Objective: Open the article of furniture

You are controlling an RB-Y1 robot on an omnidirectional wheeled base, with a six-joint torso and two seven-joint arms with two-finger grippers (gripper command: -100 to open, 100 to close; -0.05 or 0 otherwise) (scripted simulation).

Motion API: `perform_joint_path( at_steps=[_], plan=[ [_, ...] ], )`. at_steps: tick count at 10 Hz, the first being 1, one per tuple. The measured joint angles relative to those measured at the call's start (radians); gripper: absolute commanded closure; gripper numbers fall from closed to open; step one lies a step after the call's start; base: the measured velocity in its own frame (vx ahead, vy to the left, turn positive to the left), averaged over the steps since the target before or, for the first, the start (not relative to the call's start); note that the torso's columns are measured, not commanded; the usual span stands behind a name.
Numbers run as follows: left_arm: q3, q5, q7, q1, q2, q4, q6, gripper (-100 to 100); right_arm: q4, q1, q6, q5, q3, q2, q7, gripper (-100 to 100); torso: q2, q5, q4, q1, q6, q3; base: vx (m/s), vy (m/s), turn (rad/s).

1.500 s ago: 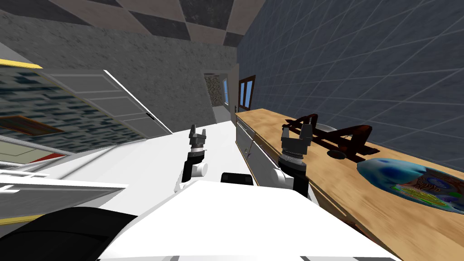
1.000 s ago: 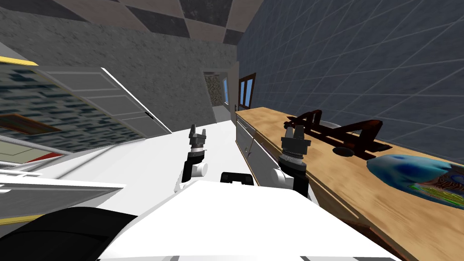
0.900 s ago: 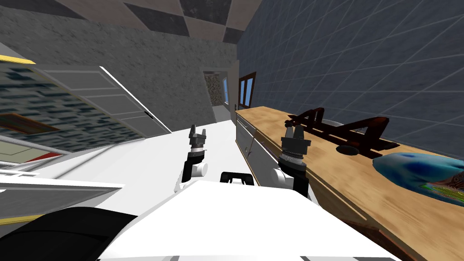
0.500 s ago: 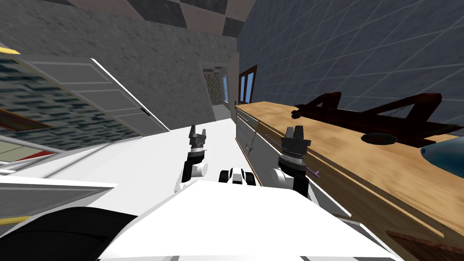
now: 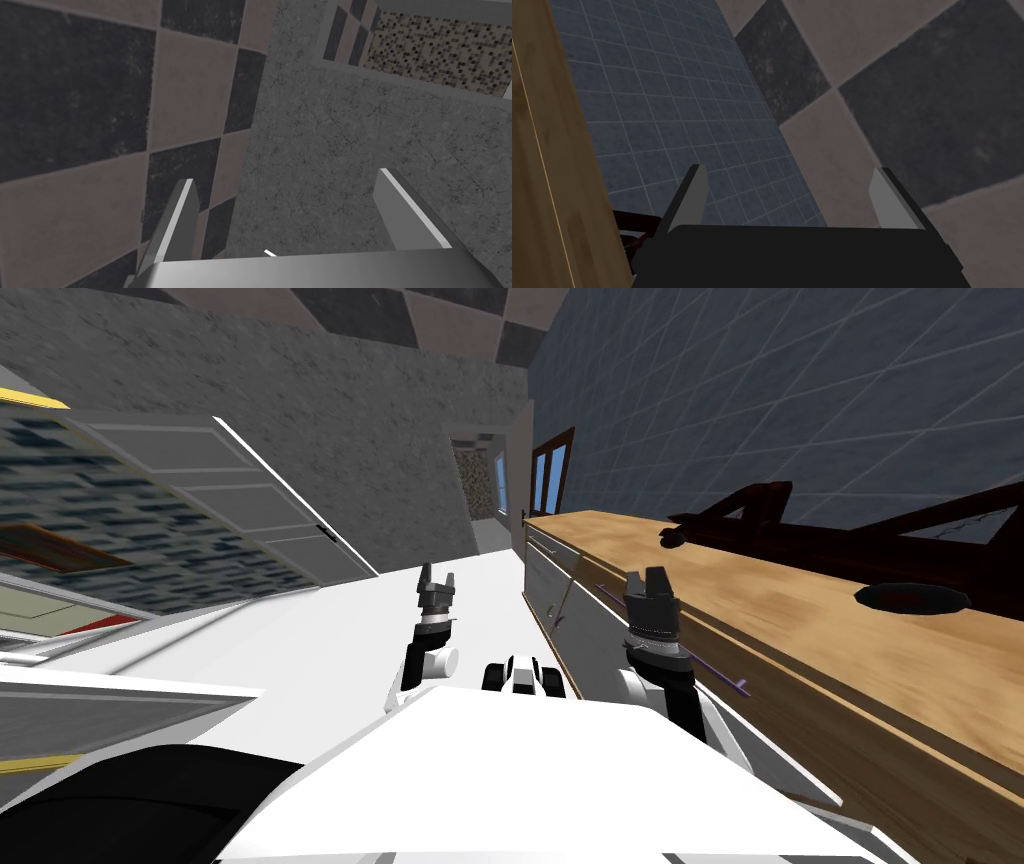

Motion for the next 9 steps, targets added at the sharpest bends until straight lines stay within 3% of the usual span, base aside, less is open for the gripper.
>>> perform_joint_path(
  at_steps=[2, 9],
  plan=[
    [0.0, 0.0, 0.0, 0.0, 0.0, 0.0, 0.0, 0, -0.014, 0.031, 0.005, 0.06, -0.037, -0.045, 0.023, -100, 0.001, 0.0, 0.0, -0.001, 0.0, 0.001, 0.063, 0.069, 0.053],
    [0.0, 0.0, 0.0, 0.0, 0.0, 0.0, 0.0, 0, -0.049, 0.113, 0.025, 0.242, -0.138, -0.105, 0.088, -100, 0.001, 0.0, 0.0, -0.001, 0.0, 0.001, 0.056, 0.052, 0.057]
  ],
)
